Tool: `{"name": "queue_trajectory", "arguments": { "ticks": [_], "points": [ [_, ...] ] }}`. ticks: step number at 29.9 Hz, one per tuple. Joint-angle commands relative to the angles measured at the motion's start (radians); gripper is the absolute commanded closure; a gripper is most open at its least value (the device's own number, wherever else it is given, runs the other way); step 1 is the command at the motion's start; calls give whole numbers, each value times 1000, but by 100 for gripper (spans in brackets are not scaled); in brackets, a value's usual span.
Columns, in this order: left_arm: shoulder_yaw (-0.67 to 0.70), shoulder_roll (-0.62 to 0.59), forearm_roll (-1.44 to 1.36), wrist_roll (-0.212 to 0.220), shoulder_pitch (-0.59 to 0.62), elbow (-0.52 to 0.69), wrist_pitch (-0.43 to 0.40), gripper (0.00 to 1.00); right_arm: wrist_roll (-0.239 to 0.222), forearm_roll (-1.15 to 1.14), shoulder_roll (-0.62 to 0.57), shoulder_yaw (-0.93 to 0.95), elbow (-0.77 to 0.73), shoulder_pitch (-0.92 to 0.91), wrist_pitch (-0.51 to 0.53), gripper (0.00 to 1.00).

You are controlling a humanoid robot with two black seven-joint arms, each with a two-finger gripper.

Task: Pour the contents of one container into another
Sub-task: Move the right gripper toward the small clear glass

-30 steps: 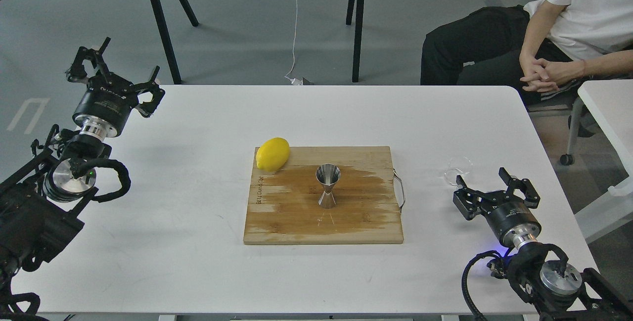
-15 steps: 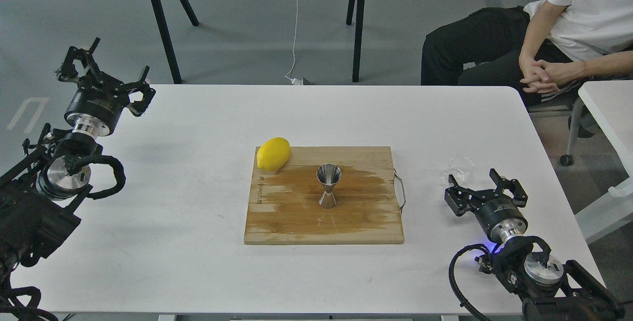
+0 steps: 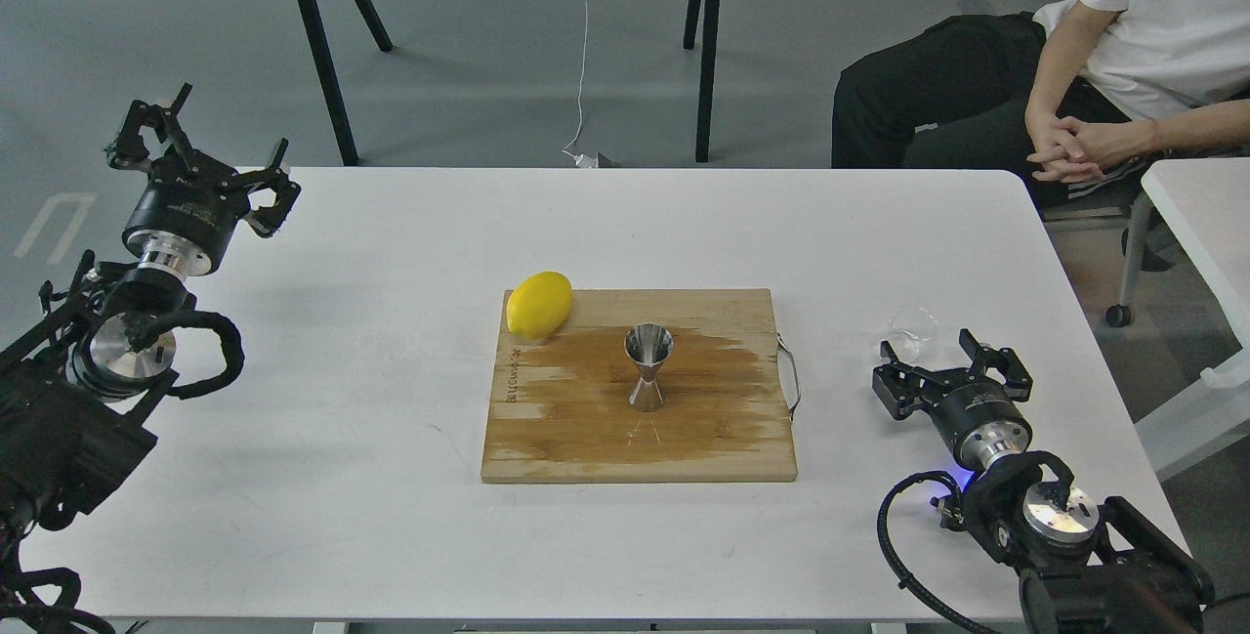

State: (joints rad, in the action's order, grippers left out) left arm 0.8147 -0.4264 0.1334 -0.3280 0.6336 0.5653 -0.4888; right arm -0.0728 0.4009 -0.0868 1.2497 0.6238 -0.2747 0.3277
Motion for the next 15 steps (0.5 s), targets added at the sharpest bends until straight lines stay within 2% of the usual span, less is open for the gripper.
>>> {"name": "queue_trajectory", "arguments": {
  "ticks": [1, 5, 11, 15],
  "points": [
    [0, 0, 0, 0, 0, -1, 0, 0, -1, -1, 5, -19, -38, -23, 2, 4],
    [0, 0, 0, -2, 0, -1, 0, 0, -4, 1, 24, -27, -111, -72, 5, 5],
    [1, 0, 0, -2, 0, 1, 0, 0, -5, 3, 35, -27, -118, -74, 7, 7],
    [1, 0, 0, 0, 0, -1, 0, 0, -8, 3, 33, -29, -116, -74, 8, 15]
  ]
}}
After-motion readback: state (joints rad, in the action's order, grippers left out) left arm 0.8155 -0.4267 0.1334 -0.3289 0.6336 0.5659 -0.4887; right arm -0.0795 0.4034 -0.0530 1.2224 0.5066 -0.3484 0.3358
